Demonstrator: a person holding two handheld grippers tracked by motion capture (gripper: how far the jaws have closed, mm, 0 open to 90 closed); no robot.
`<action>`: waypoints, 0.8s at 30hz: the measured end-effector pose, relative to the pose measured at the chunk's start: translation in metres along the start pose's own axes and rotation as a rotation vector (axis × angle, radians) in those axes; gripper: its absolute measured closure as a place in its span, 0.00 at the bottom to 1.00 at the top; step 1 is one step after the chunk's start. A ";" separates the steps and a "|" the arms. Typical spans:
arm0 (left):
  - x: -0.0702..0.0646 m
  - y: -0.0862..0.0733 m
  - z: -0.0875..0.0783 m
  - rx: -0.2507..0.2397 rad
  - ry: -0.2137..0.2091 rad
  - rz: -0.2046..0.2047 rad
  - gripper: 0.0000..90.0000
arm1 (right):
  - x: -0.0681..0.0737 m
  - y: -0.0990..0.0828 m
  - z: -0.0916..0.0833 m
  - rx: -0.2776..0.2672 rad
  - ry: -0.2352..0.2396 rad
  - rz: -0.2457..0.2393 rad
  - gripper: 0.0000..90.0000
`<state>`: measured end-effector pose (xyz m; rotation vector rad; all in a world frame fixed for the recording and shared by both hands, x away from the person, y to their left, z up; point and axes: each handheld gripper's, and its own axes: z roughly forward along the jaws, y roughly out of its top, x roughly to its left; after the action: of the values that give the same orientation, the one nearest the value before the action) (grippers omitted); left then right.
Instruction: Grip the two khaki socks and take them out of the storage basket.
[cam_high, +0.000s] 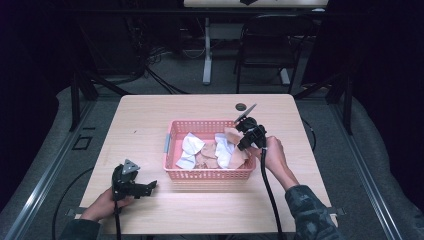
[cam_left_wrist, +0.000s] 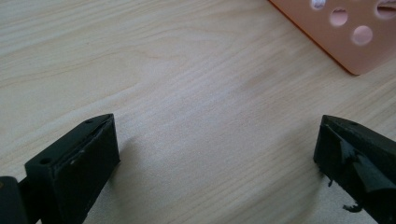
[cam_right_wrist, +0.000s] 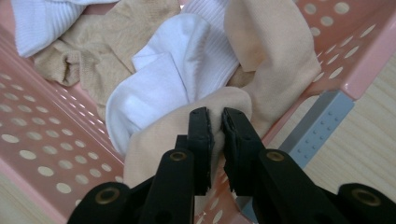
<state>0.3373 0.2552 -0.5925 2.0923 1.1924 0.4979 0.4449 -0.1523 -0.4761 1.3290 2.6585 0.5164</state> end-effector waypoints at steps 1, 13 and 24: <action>0.000 0.000 0.000 0.000 0.000 0.000 0.00 | 0.001 0.000 -0.001 -0.018 0.013 0.010 0.92; 0.000 0.000 0.000 0.000 0.000 0.000 0.00 | 0.004 -0.001 -0.033 -0.075 0.064 -0.005 0.93; 0.000 0.000 0.000 0.000 -0.001 0.000 0.00 | 0.010 0.001 -0.057 -0.122 0.076 -0.024 0.93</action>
<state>0.3372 0.2551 -0.5925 2.0917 1.1922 0.4971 0.4254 -0.1579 -0.4222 1.2669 2.6504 0.7267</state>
